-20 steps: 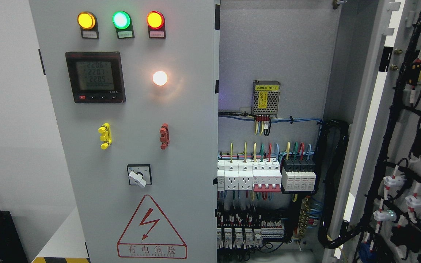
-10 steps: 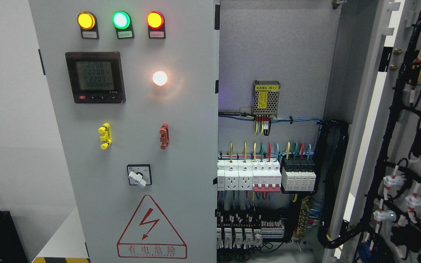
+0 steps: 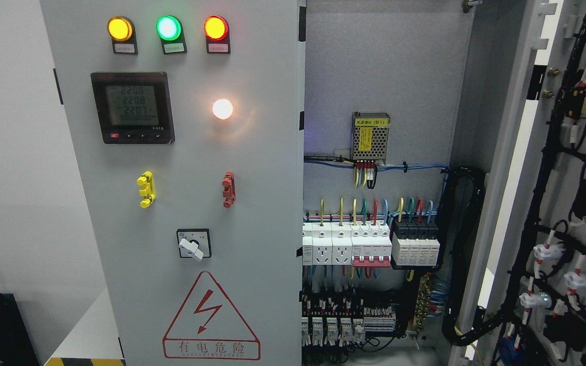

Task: Open door with both hands

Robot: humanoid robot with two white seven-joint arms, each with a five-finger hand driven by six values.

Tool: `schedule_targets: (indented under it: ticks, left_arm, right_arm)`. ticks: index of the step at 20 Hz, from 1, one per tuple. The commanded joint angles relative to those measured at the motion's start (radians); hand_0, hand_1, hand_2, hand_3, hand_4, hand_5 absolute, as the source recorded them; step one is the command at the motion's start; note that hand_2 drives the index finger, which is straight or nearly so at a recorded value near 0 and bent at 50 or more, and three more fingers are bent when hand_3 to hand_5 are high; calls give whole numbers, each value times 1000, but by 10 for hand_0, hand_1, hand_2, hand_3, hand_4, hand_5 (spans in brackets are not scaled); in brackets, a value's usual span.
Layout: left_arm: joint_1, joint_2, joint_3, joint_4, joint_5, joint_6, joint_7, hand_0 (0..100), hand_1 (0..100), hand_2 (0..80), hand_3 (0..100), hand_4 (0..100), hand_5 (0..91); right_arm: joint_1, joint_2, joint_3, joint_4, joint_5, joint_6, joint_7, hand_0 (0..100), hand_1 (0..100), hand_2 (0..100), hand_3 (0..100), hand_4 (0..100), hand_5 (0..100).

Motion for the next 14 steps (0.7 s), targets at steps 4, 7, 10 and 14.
schedule_targets:
  ticks: [4,7,10,14]
  left_arm:
    - [18,0,1,1,2,0,0,120,389,0,0,0,0]
    - [18,0,1,1,2,0,0,120,389,0,0,0,0]
    - [18,0,1,1,2,0,0,120,389,0,0,0,0]
    - [18,0,1,2,2,0,0,120,389,0,0,0,0]
  right_arm:
    - [-196,-21,27,-122,-7,-1,-1,120,389,0,0,0,0]
    - [-266,-8,43,-116,-7,19,-1,120,389,0,0,0,0]
    - [-334,5,69,-107,-7,54,-1,120,389,0,0,0,0]
    - [-412,29,101,-81,-6,80,-1,120,389,0,0,0,0]
